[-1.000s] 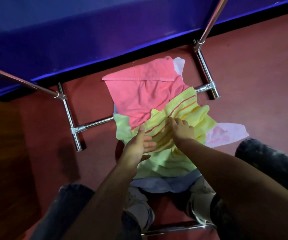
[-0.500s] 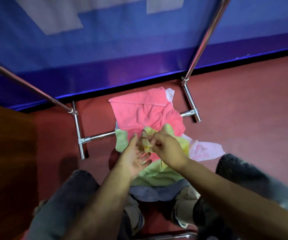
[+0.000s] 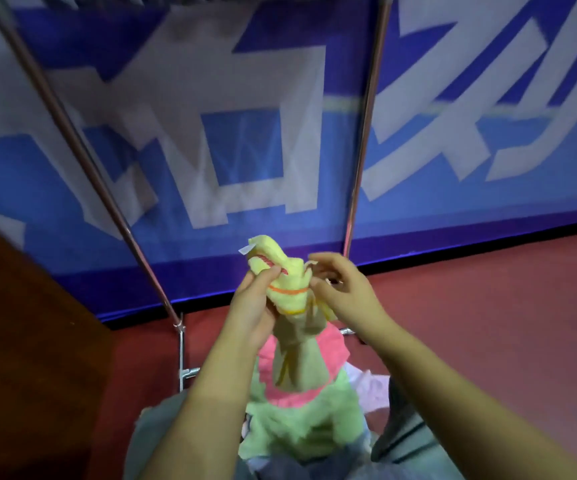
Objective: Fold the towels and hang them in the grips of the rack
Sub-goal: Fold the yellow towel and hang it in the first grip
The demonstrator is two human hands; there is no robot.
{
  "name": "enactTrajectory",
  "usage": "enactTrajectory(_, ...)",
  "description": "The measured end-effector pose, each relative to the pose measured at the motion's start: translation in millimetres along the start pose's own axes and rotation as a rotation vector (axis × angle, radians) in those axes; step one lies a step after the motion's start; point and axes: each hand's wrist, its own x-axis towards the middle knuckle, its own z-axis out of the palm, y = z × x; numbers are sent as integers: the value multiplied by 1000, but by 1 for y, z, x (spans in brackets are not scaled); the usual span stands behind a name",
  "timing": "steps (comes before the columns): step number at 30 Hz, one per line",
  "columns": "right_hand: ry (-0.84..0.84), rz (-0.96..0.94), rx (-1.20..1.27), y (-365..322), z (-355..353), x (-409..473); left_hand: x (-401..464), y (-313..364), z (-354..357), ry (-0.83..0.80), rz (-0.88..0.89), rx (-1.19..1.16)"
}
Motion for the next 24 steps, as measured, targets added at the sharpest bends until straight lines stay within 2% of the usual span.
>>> enactTrajectory(2,60,-21,-49,-32,-7,1,-26,23,14,-56,88,49)
enactTrajectory(4,-70,-3,-86,-58,-12,5,-48,44,25,-109,163,103)
enactTrajectory(7,-273,12,11,-86,-16,8,-71,68,31,-144,261,131)
enactTrajectory(12,-385,-64,-22,-118,-12,5,-88,87,24,-193,284,94)
enactTrajectory(14,-334,-89,-93,-127,-10,7,-89,92,22,-213,283,77)
enactTrajectory(16,-194,-150,-252,-137,-10,11,-87,97,21,-223,288,98)
enactTrajectory(19,-30,-267,-323,-157,-15,19,-81,99,21,-202,294,267)
enactTrajectory(22,-62,-324,-287,-177,-19,28,-73,101,20,-130,282,595)
enactTrajectory(24,-112,-310,-266,-186,-18,35,-70,107,22,-41,347,750)
